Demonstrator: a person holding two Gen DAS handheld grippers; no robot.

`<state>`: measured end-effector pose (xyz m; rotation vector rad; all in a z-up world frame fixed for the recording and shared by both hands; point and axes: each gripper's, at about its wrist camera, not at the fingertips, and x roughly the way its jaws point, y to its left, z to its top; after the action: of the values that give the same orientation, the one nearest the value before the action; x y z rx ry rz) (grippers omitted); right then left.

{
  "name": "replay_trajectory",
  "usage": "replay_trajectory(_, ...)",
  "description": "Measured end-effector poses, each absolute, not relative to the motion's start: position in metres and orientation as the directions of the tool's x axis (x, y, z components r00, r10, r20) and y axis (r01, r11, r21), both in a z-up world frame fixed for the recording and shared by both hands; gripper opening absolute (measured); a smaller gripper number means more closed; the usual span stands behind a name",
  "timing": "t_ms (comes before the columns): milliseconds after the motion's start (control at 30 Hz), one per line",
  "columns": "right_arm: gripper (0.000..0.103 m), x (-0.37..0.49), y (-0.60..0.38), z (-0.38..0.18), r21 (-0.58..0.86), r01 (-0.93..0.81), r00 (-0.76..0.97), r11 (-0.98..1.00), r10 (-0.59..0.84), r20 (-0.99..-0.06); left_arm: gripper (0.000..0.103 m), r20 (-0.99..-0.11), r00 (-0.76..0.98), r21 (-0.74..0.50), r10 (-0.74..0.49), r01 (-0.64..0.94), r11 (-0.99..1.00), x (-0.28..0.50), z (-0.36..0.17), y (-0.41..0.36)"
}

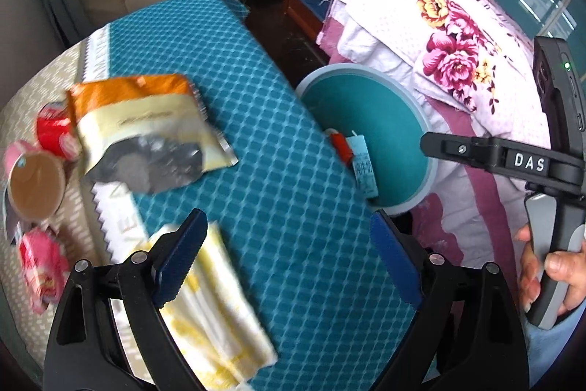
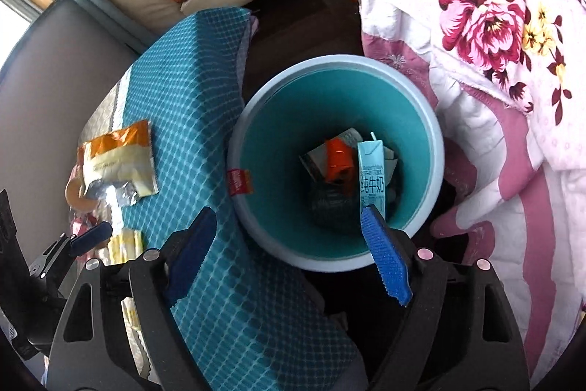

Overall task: Collect trash
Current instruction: 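Carry the wrapper and carton over the teal bin and release both inside, then move both open tools back over the remaining trash on the table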

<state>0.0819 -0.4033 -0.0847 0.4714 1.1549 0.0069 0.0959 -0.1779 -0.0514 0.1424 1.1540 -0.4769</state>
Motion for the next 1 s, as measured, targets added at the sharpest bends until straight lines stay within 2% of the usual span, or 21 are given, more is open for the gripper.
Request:
replay_trajectory(600, 0.078, 0.062, -0.311, -0.06, 0.348, 0.097, 0.386, 0.932, 0.287, -0.877, 0.091, -0.886, 0.388, -0.141, -0.253, 0.294, 0.945, 0.055, -0.037, -0.065)
replay_trajectory(1000, 0.078, 0.062, -0.219, -0.083, 0.294, -0.048, 0.269, 0.955, 0.296, -0.917, 0.091, -0.885, 0.419, -0.163, -0.205, 0.133, 0.978, 0.042, -0.047, 0.029)
